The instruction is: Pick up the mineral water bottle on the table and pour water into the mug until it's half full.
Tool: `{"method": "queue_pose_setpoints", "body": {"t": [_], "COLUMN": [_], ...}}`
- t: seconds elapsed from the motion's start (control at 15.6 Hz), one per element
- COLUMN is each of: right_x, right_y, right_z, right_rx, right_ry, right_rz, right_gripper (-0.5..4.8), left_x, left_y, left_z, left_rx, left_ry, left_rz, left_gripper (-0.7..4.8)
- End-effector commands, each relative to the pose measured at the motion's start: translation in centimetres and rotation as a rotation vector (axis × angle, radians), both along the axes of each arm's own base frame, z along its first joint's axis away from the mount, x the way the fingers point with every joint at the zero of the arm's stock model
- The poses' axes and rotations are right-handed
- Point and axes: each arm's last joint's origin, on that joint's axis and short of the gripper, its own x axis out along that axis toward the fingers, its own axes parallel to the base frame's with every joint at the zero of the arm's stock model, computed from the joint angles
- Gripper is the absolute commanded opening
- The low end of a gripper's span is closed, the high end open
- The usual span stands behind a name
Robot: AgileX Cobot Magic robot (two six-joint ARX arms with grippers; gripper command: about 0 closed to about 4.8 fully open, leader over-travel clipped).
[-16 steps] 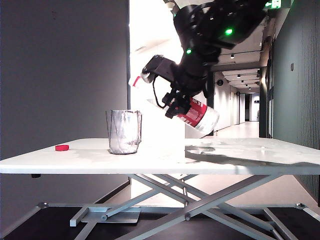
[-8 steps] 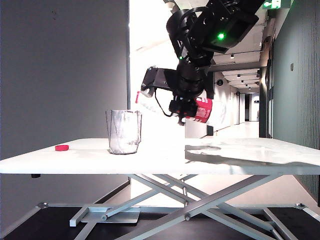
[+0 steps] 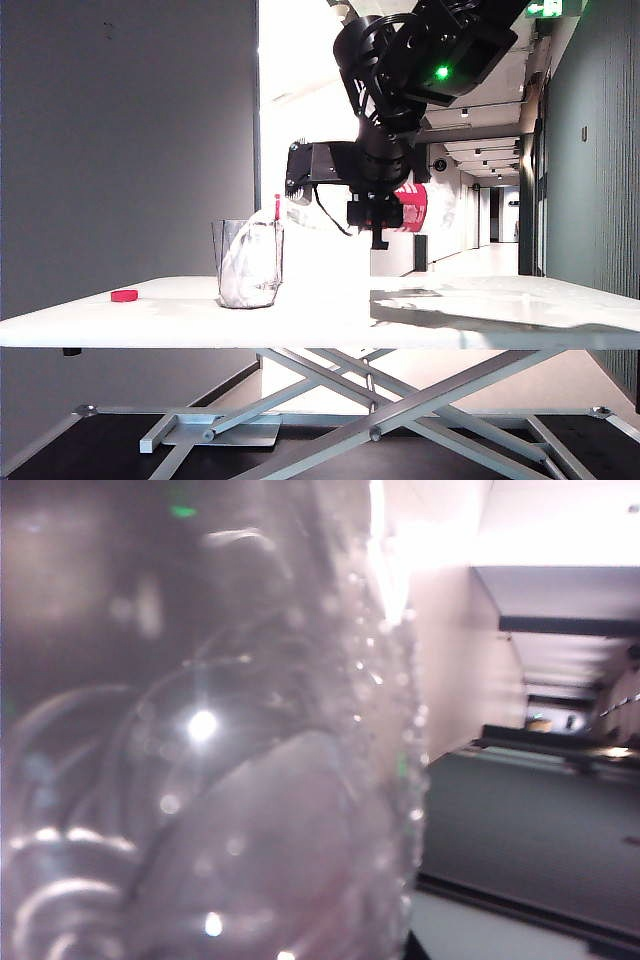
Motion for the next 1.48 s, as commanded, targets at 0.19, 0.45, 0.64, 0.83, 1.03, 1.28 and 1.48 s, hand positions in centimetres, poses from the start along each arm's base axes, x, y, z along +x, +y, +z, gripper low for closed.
{"method": "queue_pose_setpoints", "body": {"t": [0.19, 0.45, 0.64, 0.83, 1.03, 1.28, 1.48], "right_x": [0.12, 0.16, 0.18, 0.19, 0.19, 0.24, 0.24], "right_y": [0.15, 0.15, 0.15, 0.16, 0.18, 0.19, 0.22], "right_z": [1.62, 1.72, 1.80, 1.84, 1.88, 2.06, 2.06], "right_rx": [-0.029, -0.028, -0.050, -0.047, -0.050, -0.063, -0.048], "right_ry": [-0.079, -0.090, -0.097, -0.101, -0.104, -0.122, -0.122], "right_rz": [0.010, 0.005, 0.010, 0.009, 0.011, 0.013, 0.017], "right_gripper": [2.02, 2.02, 2.02, 2.02, 2.02, 2.02, 2.02], "left_x": [-0.01, 0.00, 0.00, 0.00, -0.01, 0.00, -0.01], "left_y": [0.00, 0.00, 0.00, 0.00, 0.00, 0.00, 0.00], "left_z": [0.00, 0.00, 0.00, 0.00, 0.00, 0.00, 0.00], "left_rx": [0.004, 0.003, 0.004, 0.004, 0.004, 0.004, 0.004], "left_ry": [0.000, 0.001, 0.001, 0.001, 0.000, 0.001, 0.000], "left_rz": [-0.001, -0.001, -0.001, -0.001, -0.001, -0.001, -0.001], "left_gripper": [-0.05, -0.05, -0.05, -0.05, -0.05, -0.05, -0.05]}}
